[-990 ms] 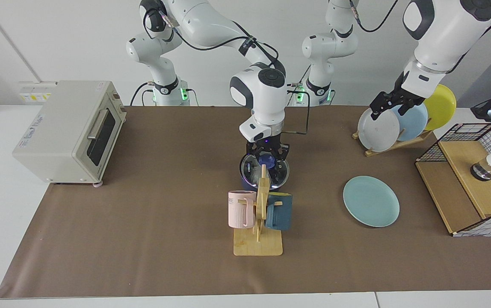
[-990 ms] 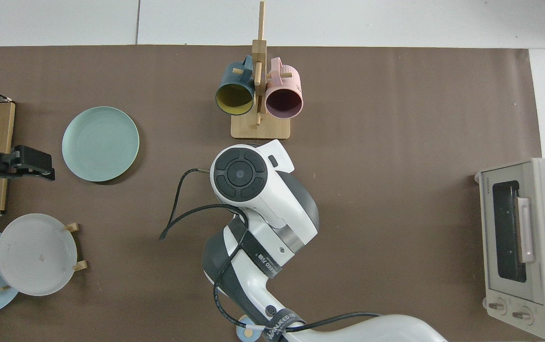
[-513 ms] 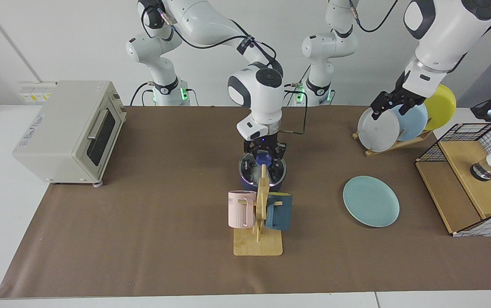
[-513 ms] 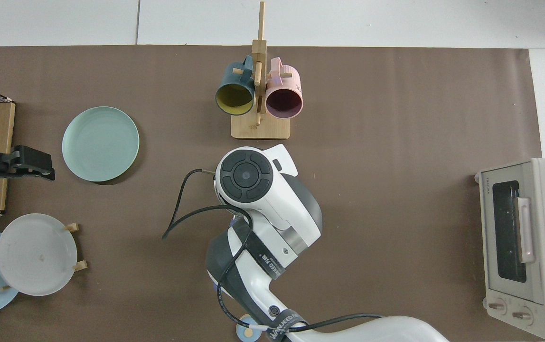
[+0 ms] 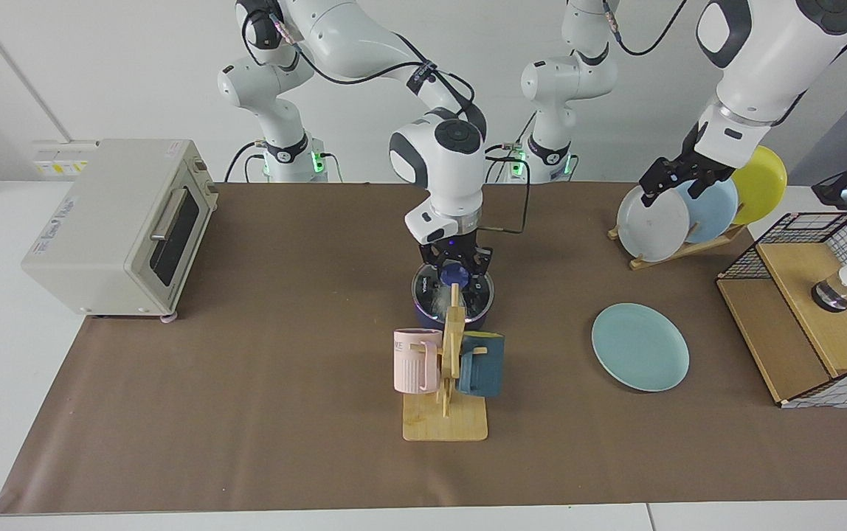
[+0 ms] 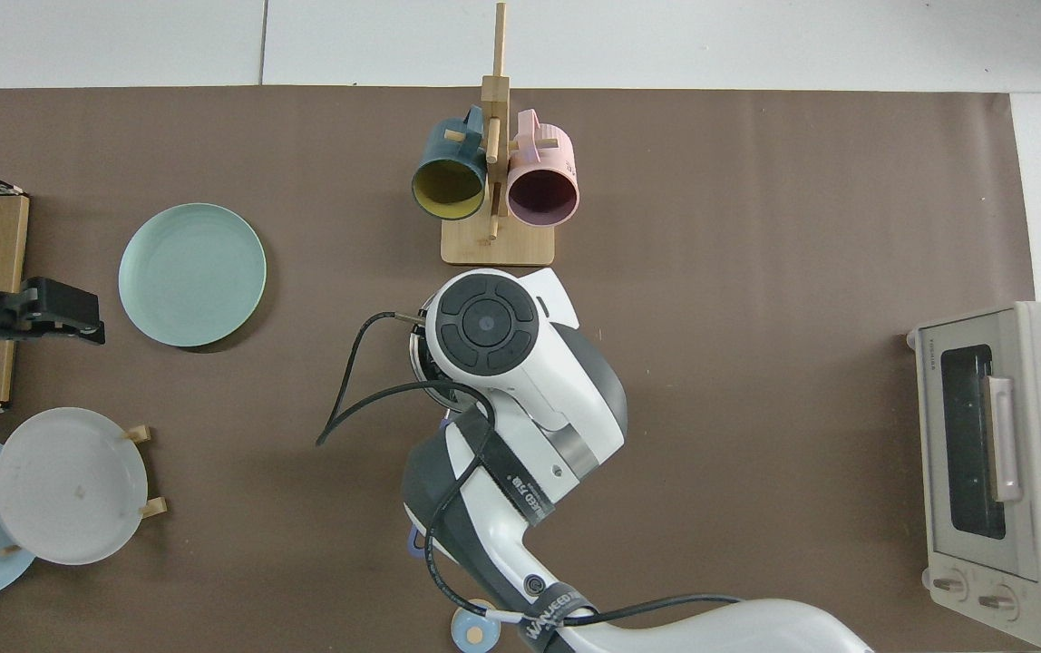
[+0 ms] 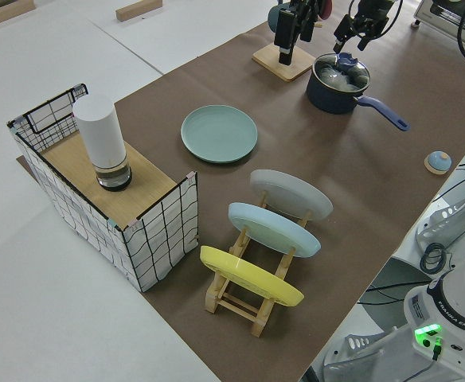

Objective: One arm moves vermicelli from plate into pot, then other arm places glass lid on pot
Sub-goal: 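Lower the glass lid onto the saucepan with the right gripper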

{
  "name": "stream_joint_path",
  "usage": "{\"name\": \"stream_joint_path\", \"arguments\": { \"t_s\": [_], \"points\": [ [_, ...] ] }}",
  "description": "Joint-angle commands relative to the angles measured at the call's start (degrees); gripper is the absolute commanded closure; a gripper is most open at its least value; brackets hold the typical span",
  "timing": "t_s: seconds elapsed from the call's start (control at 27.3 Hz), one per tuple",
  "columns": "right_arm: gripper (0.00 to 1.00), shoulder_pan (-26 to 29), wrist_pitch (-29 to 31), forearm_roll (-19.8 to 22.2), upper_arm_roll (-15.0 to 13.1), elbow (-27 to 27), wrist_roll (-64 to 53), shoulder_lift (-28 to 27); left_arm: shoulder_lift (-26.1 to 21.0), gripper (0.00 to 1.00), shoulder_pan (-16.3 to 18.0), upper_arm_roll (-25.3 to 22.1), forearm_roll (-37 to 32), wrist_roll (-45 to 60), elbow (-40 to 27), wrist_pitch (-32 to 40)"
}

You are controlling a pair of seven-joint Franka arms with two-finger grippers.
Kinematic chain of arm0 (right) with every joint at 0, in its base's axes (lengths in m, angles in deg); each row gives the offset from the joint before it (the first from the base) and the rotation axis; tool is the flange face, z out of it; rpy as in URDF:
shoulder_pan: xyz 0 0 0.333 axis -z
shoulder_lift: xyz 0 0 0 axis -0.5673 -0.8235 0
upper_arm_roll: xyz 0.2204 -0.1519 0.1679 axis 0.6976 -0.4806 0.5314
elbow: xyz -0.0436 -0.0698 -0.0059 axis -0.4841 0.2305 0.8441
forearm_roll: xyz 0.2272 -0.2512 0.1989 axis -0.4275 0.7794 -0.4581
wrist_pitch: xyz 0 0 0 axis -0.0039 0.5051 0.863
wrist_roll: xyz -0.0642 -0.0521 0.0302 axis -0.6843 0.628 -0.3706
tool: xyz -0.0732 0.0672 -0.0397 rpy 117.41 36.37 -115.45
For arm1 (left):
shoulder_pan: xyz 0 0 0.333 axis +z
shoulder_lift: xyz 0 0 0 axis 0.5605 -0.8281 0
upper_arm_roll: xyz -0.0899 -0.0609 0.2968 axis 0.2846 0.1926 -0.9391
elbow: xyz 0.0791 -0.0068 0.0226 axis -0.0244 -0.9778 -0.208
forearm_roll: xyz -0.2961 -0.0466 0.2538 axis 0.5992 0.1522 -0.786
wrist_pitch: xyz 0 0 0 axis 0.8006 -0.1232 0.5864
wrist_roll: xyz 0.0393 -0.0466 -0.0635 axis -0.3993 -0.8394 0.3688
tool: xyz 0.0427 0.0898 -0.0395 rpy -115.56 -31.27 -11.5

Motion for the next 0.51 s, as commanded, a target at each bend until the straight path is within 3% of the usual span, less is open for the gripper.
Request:
{"name": "stream_joint_path", "arguments": {
  "t_s": [0.0,0.18,0.48],
  "points": [
    [0.0,2.6,-2.9,-0.7,1.1,1.1,0.5,3.8,0.1,0.0,0.1,-0.1,0.3,0.5,0.9,1.5],
    [0.0,4.6,-5.1,-2.0,1.2,1.1,-3.7,8.0,0.1,0.0,0.1,-0.1,0.3,0.5,0.9,1.5],
    [0.0,11.2,-14.0,-2.6,0.7,0.8,-20.2,12.8,0.1,0.0,0.1,0.0,0.3,0.5,0.9,1.5]
  ]
}}
